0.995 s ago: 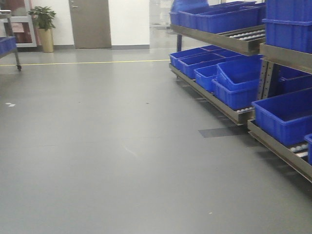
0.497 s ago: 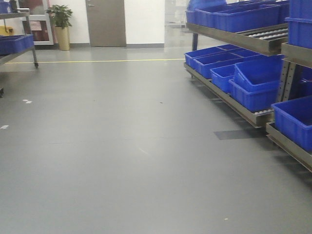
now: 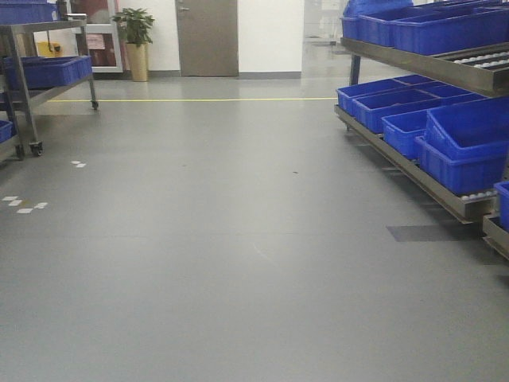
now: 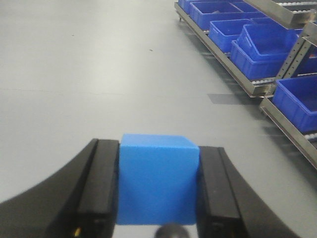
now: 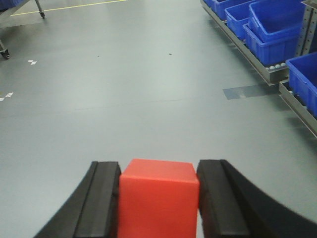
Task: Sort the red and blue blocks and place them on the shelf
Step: 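Drive forward along the aisle holding both cubes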
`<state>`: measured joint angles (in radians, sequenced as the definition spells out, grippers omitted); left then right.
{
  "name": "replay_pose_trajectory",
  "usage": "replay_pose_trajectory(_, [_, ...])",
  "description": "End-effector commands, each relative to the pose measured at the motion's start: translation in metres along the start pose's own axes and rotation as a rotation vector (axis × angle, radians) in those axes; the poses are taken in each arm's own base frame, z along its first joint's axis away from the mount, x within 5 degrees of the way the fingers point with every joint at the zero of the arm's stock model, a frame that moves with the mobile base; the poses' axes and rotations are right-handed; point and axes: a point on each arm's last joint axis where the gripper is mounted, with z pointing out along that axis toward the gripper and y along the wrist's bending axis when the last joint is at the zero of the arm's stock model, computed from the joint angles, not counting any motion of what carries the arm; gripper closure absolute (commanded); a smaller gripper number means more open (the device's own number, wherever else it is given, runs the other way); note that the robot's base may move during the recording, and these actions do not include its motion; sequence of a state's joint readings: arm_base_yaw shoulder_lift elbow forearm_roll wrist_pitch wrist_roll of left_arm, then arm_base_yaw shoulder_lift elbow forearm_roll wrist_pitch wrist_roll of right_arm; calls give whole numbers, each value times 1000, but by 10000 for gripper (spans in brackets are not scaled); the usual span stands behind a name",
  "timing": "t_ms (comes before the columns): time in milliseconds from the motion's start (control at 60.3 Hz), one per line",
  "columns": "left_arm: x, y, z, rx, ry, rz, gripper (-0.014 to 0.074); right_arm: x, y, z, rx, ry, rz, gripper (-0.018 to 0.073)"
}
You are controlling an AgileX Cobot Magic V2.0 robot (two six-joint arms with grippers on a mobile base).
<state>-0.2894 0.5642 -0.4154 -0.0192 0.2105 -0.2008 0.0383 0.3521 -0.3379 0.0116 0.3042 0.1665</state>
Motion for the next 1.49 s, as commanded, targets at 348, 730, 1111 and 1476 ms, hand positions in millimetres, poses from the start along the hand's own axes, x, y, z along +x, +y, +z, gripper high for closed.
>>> replay_pose_trajectory(348, [-18,-4,-3,25,-118,4,475,-17,2,-3,-8,-116,-11,508])
replay_pose_trajectory(730, [-18,-4,-3,25,-118,4,475,-17,2,-3,-8,-116,-11,508])
replay_pose_trajectory(1111, [-18,-4,-3,25,-118,4,475,-17,2,-3,-8,-116,-11,508])
replay_pose_trajectory(1476, [-18,-4,-3,25,-118,4,475,-17,2,-3,-8,-116,-11,508])
